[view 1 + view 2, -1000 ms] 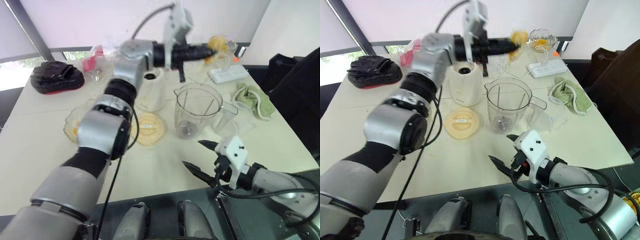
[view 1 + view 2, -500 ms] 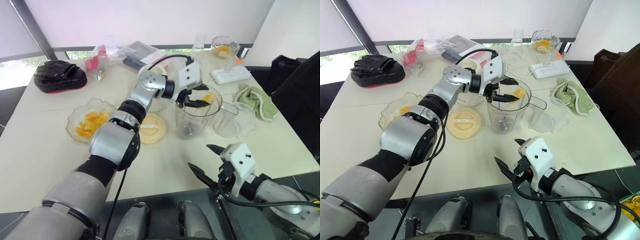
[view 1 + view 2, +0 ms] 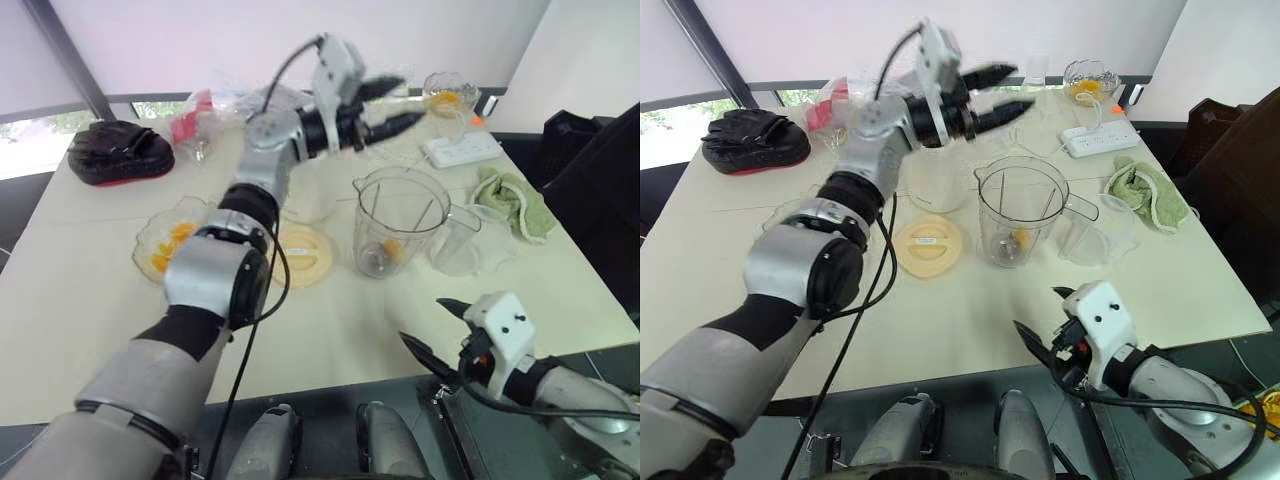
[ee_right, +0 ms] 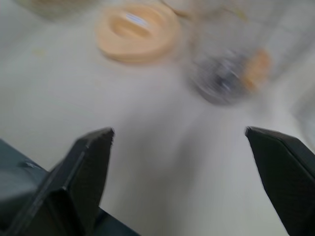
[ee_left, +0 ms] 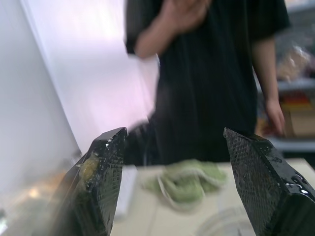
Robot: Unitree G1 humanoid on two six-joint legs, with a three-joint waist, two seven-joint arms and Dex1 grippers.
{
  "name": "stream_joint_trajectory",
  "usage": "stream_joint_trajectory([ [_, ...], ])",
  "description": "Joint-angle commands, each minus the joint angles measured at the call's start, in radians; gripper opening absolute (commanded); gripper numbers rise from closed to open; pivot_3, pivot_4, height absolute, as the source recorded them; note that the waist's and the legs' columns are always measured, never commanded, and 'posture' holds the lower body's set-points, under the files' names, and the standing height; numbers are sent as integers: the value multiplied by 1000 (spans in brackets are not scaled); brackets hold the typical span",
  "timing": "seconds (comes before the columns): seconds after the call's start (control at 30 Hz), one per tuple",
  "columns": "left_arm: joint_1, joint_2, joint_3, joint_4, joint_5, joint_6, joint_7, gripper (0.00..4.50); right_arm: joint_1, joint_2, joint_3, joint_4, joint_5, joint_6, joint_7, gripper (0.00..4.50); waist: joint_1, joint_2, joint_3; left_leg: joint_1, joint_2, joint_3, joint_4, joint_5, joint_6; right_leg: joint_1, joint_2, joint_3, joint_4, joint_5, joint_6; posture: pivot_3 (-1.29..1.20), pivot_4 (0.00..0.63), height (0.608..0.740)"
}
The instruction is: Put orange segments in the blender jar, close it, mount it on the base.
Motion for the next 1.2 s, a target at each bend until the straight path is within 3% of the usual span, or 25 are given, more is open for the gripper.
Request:
stream_joint_trajectory([
  [0.03,80,44,-6,-165,-45,54,-73,3263,48,32,-47,14,-55,-69,27,4470,0,0,0,0,0,0,0,0,0,0,0,0,0,0,0,0,150,740],
  [0.2,418,178,-116,-571,-26,203,-139,3263,53,134,-110,114,-132,-154,-5,4470,-12,4,-2,12,2,3,-5,0,0,7,2,4,0,0,0,0,150,740],
  [0.37,737,248,-182,-968,-57,416,-75,3263,10,234,-199,277,-182,-262,-49,4470,5,-1,-2,12,3,0,-4,0,0,9,2,5,-1,0,0,0,150,740],
  [0.47,902,288,-195,-1146,-76,497,-37,3263,-83,279,-197,399,-206,-304,-113,4470,-1,-16,-7,12,3,-2,-6,-1,-1,10,3,5,-3,0,-1,0,150,740],
  [0.7,1030,293,-241,-1258,-55,511,59,3263,-266,280,-155,655,-225,-391,-162,4470,-33,-52,-7,14,20,-1,-16,0,-16,12,16,3,-19,7,-12,0,150,740],
  [0.73,1035,292,-247,-1266,-57,511,68,3263,-296,281,-148,686,-228,-396,-166,4470,-33,-51,-9,14,22,0,-17,0,-18,11,18,2,-20,8,-13,0,150,740],
  [0.8,1044,294,-256,-1282,-64,515,84,3263,-359,291,-136,744,-250,-407,-160,4470,-22,-18,-8,15,21,5,-17,0,-18,9,17,4,-19,8,-13,0,150,740],
  [0.9,1064,304,-266,-1304,-70,515,97,3263,-427,300,-114,805,-276,-423,-150,4470,3,7,-10,16,21,9,-19,0,-18,6,17,6,-15,6,-13,0,150,740],
  [1.2,1087,328,-270,-1312,-71,502,115,3263,-476,319,-102,878,-308,-452,-139,4470,-3,12,-10,18,21,17,-17,-1,-12,6,17,10,-12,6,-13,0,150,740],
])
